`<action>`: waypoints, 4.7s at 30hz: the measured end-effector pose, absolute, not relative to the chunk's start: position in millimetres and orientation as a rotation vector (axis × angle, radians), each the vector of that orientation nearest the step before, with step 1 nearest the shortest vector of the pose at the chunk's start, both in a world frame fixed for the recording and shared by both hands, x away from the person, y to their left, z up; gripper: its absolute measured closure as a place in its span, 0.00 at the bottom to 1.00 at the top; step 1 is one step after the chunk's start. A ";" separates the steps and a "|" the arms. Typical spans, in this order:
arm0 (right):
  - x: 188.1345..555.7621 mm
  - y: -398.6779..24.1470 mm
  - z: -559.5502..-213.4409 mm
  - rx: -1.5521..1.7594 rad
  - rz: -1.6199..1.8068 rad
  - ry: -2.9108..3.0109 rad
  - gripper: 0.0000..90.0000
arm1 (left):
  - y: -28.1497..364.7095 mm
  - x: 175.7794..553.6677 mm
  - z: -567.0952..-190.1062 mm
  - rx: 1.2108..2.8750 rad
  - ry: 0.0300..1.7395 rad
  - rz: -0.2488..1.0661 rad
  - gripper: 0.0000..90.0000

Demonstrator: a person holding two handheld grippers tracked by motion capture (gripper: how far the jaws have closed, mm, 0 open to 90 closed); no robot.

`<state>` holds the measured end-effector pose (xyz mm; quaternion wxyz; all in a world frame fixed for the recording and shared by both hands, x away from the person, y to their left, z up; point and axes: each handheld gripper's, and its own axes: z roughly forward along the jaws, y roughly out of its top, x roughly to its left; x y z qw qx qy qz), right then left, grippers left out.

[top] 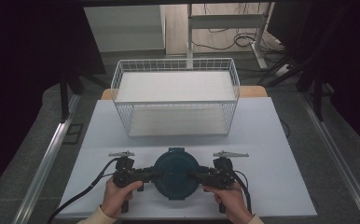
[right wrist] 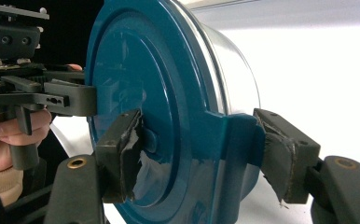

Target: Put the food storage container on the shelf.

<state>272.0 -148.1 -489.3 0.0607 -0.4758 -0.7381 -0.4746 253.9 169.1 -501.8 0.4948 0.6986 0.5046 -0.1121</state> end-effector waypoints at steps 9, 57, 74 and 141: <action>269.5 -148.0 -480.1 -1.388 -1.470 -2.281 0.39 | 169.1 249.7 -491.4 1.702 1.196 -0.238 0.49; 303.5 -146.8 -372.0 -1.204 -1.649 -2.455 0.40 | 171.4 279.5 -387.8 1.676 1.047 -0.054 0.49; 339.3 -143.1 -310.5 -1.159 -1.712 -2.480 0.40 | 174.9 313.3 -327.7 1.668 1.001 0.016 0.49; 469.1 -123.5 -299.4 -1.690 -1.627 -2.455 0.12 | 185.4 457.2 -327.1 1.496 1.193 0.016 0.21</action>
